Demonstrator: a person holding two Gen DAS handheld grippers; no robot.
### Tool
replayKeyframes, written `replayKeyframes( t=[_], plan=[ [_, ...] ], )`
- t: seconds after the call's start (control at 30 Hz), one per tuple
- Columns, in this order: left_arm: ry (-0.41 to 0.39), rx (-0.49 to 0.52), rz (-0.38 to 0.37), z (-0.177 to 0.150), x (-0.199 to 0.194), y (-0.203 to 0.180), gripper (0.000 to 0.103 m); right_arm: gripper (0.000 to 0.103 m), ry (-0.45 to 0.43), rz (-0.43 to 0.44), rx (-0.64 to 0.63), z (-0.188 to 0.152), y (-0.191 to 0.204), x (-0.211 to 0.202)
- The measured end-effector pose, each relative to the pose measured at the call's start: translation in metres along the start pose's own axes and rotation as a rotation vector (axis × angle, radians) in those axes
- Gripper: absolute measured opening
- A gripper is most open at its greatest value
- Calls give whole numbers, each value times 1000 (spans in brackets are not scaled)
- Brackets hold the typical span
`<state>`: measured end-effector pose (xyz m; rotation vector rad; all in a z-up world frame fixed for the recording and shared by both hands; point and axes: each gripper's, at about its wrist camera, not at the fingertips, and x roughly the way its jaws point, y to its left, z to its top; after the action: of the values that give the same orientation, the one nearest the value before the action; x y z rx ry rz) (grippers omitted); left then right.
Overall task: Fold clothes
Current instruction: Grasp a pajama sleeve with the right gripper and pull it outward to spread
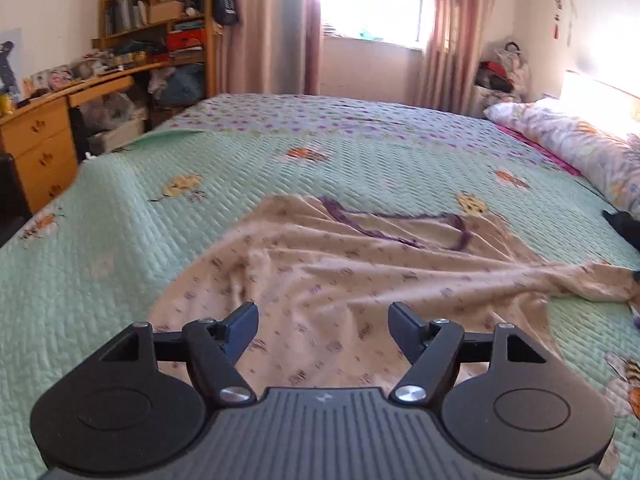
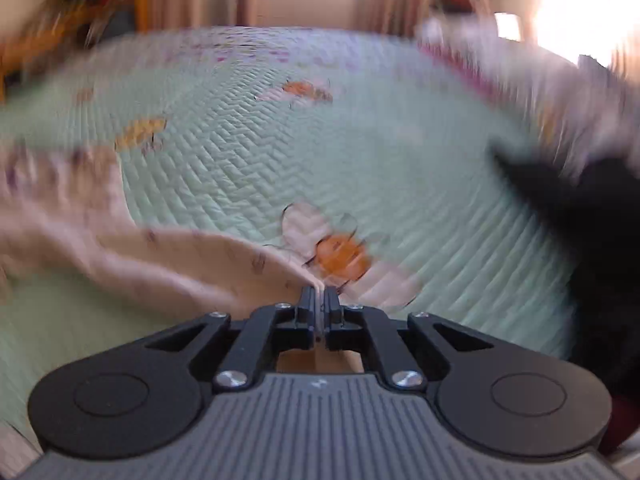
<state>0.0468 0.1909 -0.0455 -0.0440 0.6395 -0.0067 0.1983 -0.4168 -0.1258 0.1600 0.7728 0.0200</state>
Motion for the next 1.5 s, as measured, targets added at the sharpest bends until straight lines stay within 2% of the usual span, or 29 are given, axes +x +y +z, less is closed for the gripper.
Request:
replayKeyframes(
  t=[0.07,0.13,0.17,0.23,0.27,0.3,0.37,0.43,0.53,0.7,0.77,0.8,0.93,1.0,1.07,1.17,1.23,1.37,1.43,1.5],
  plan=[
    [1,19,-13,-7,-5,-3,74,13,-77,45,233,-15,-20,-17],
    [0,26,-34,-13,-9,-4,74,13,-143,118,263,-37,-10,-48],
    [-3,20,-38,-14,-11,-6,74,14,-149,193,211,-51,9,-67],
    [-9,5,-46,-17,-15,-8,75,32,-98,351,166,-84,49,-91],
    [-12,-2,-50,-18,-17,-10,76,49,-68,427,154,-101,68,-101],
    [-19,-13,-61,-19,-21,-11,77,58,-39,502,142,-117,87,-112],
    [-35,-22,-73,-22,-32,-13,81,61,59,606,123,-149,121,-117],
    [-57,-16,-65,-26,-45,-14,87,61,151,636,81,-175,153,-117],
    [-82,-31,-52,-30,-64,-8,92,61,199,632,36,-198,182,-112],
    [-72,-86,-69,-36,-80,5,92,61,148,602,-122,-202,220,-109],
    [-74,-69,-41,-39,-82,8,92,61,113,539,-216,-198,227,-117],
    [-76,-60,-25,-41,-83,10,94,61,106,528,-203,-194,222,-119],
    [-48,-15,38,-36,-62,24,96,62,89,548,23,-174,183,-115],
    [-11,21,89,-23,-35,35,96,71,56,537,141,-153,164,-102],
    [1,36,129,-5,-6,47,96,72,41,542,234,-130,150,-82],
    [3,58,160,27,34,62,96,72,4,533,267,-89,149,-50],
    [-2,111,180,47,64,65,96,72,-36,525,219,-60,159,-34],
    [3,264,244,84,128,65,97,75,-91,442,-51,0,199,13],
    [25,284,228,100,162,68,97,75,-96,390,-166,22,216,45],
    [41,267,214,112,192,73,97,75,-82,364,-230,38,229,77]
  ],
)
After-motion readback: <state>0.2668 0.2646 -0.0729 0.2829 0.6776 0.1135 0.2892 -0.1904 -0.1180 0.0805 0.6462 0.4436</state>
